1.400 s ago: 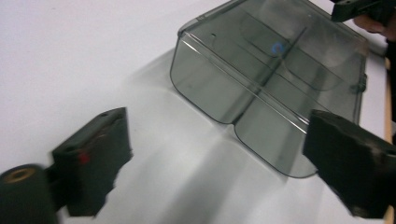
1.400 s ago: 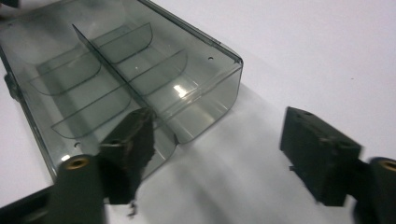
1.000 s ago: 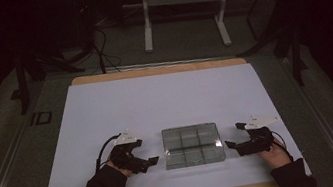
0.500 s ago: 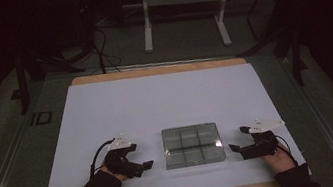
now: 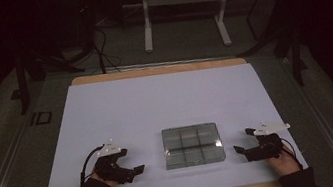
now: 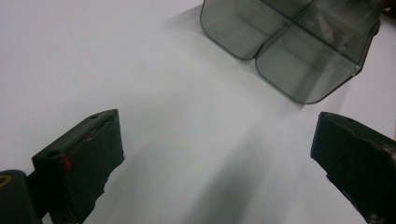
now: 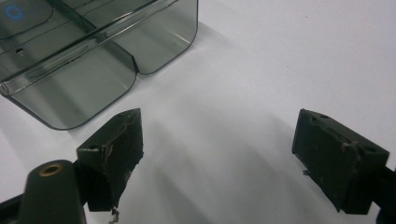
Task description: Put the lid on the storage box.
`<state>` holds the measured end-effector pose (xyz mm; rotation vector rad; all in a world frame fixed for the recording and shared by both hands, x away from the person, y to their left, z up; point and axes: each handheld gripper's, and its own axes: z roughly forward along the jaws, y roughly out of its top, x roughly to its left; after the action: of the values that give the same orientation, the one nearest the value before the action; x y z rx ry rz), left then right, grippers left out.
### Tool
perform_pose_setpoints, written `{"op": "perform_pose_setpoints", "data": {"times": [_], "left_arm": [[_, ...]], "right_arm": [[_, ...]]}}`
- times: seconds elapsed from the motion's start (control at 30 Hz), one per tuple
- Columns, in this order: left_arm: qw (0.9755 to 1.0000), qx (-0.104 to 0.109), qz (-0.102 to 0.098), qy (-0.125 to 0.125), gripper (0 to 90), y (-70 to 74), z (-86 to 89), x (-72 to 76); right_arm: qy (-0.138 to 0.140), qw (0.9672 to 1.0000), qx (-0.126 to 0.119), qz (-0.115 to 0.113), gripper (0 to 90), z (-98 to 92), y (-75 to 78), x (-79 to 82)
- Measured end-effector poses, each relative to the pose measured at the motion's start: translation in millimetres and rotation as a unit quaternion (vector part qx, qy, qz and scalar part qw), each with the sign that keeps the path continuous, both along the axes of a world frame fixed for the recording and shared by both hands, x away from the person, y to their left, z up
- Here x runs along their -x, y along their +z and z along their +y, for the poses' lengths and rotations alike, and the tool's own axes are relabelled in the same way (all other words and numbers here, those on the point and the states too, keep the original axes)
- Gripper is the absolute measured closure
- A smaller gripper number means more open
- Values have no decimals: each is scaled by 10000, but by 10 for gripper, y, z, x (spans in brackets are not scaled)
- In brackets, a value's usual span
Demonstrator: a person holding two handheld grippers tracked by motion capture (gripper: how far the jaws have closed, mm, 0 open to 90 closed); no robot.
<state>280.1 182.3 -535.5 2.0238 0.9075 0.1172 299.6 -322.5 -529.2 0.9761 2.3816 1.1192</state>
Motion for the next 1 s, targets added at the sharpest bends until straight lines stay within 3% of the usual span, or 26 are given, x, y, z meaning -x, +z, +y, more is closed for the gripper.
{"op": "perform_pose_setpoints", "data": {"times": [0.53,0.7,0.87,1.0], "left_arm": [[9985,-294,-195,416,36,-44,103,70],[9986,-148,-199,472,35,-45,142,71],[9987,-45,-187,475,35,-49,167,71],[9984,24,-229,524,35,-48,183,82]], "right_arm": [[-266,9996,-23,-101,158,-128,11,15],[-304,9995,-43,-91,156,-135,-4,8],[-280,9995,141,-81,156,-111,-25,10],[-333,9993,127,-115,156,-124,-32,9]]}}
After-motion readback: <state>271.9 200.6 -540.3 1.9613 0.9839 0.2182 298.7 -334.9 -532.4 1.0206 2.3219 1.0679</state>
